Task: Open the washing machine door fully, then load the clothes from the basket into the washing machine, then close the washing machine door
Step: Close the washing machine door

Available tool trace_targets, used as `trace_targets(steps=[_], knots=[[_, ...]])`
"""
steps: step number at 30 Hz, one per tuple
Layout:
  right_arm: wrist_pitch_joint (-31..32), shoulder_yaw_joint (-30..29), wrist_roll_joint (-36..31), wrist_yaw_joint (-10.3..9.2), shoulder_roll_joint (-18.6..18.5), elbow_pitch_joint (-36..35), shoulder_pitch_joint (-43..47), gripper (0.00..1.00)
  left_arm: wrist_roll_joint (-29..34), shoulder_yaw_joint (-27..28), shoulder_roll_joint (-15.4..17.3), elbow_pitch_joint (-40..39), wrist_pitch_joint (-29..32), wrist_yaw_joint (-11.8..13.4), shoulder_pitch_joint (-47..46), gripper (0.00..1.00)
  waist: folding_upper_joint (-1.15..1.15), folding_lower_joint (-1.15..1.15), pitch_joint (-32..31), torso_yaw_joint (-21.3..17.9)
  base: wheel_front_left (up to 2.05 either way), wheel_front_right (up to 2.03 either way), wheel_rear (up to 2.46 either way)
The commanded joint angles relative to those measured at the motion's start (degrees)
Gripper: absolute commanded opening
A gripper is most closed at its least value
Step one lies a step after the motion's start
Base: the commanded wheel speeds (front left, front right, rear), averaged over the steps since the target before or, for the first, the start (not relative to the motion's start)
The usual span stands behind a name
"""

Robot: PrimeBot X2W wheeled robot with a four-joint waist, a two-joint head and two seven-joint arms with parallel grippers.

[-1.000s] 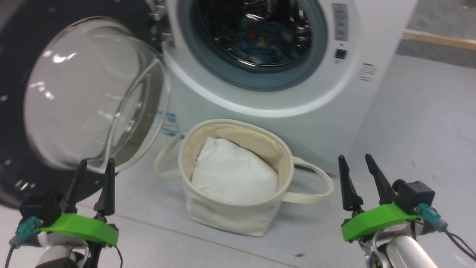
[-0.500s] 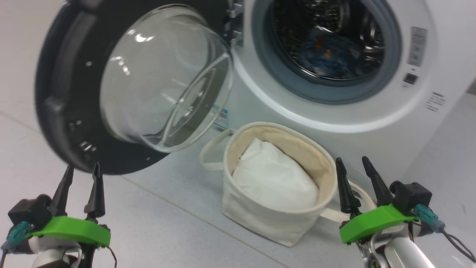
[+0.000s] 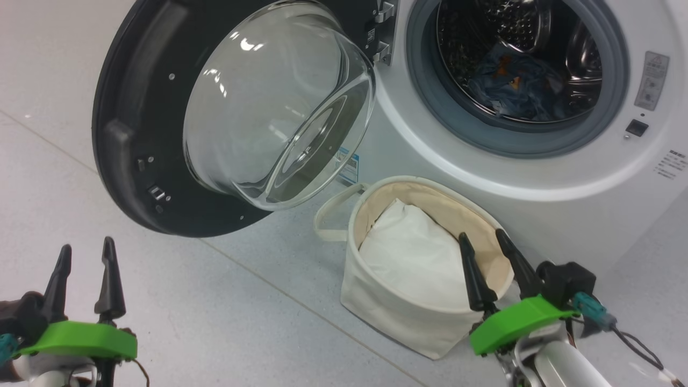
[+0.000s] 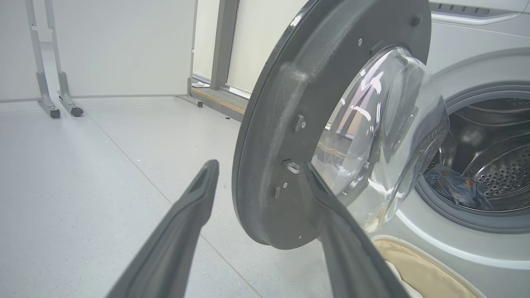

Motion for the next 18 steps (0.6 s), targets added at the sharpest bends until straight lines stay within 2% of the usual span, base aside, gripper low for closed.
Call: trace_targets(steps=[1, 18], knots=[[-0.7, 1.3, 0.4, 0.42, -0.4, -1.5, -3.3, 1.0, 0.6, 2.4, 1.0, -2.4, -0.3, -0.3, -1.4, 1.0, 0.0, 0.0, 0.1, 0.1, 0.0, 0.0, 0.0], [-0.7, 2.9, 1.5, 0.42, -0.6, -0.7, -4.2, 1.0, 2.6, 4.7, -0.2, -2.6, -0.3, -1.1, -0.9, 1.0, 0.0, 0.0, -0.5, -0.3, 0.0, 0.0, 0.0]])
